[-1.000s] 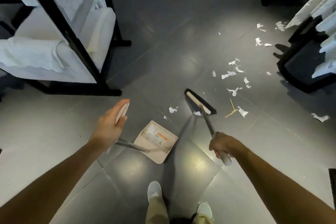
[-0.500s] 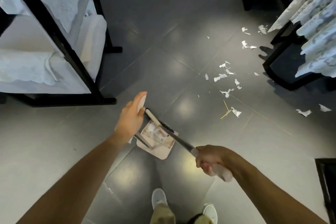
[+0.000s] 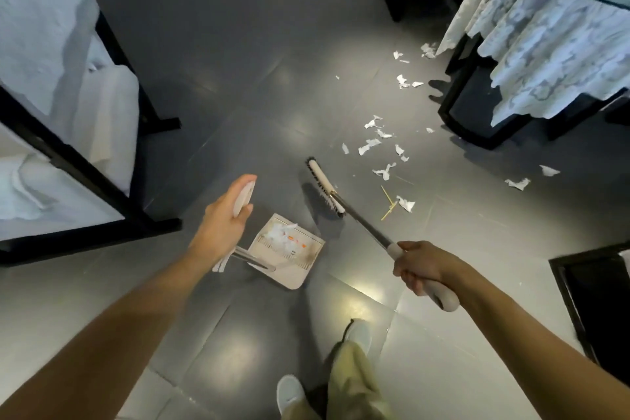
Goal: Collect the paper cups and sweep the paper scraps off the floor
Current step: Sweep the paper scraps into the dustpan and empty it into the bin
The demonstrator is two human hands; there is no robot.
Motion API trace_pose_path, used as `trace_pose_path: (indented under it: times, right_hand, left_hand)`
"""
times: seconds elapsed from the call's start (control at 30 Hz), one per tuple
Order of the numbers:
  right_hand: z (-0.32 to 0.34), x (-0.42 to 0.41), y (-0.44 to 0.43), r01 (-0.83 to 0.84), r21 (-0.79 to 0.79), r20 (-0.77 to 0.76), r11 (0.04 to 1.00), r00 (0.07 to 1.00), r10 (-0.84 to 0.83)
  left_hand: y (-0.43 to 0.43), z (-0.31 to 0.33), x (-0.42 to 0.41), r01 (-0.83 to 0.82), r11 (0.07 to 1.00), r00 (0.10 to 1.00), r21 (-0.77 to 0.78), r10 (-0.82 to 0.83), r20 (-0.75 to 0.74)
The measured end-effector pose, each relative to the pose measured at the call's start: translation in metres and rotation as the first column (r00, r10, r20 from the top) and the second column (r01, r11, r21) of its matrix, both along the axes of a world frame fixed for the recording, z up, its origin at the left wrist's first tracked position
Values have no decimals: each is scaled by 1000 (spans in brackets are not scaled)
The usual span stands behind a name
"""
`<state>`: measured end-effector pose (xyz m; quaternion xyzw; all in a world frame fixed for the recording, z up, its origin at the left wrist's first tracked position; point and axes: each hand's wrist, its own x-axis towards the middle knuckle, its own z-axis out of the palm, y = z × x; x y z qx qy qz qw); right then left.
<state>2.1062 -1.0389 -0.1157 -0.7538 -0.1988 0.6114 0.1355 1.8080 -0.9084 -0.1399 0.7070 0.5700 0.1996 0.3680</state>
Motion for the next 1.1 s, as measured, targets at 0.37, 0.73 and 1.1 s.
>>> trace_pose_path:
  times: [0.37,0.73,1.1]
  right_hand:
    - [-46,140,16,-48,-58,401,997,914,67]
    - [-68,156,32,-22,-98,235,995,971,45]
    - [21,127,64,193,-173,-161,966,962,-221]
  left_hand:
    - [48,-12,142,192,981,980,12,-191,-49]
    - [100,-36,257,244,970,966,1,-243,-86]
    - [126,-39,257,265,964,963,-7,-265,-43]
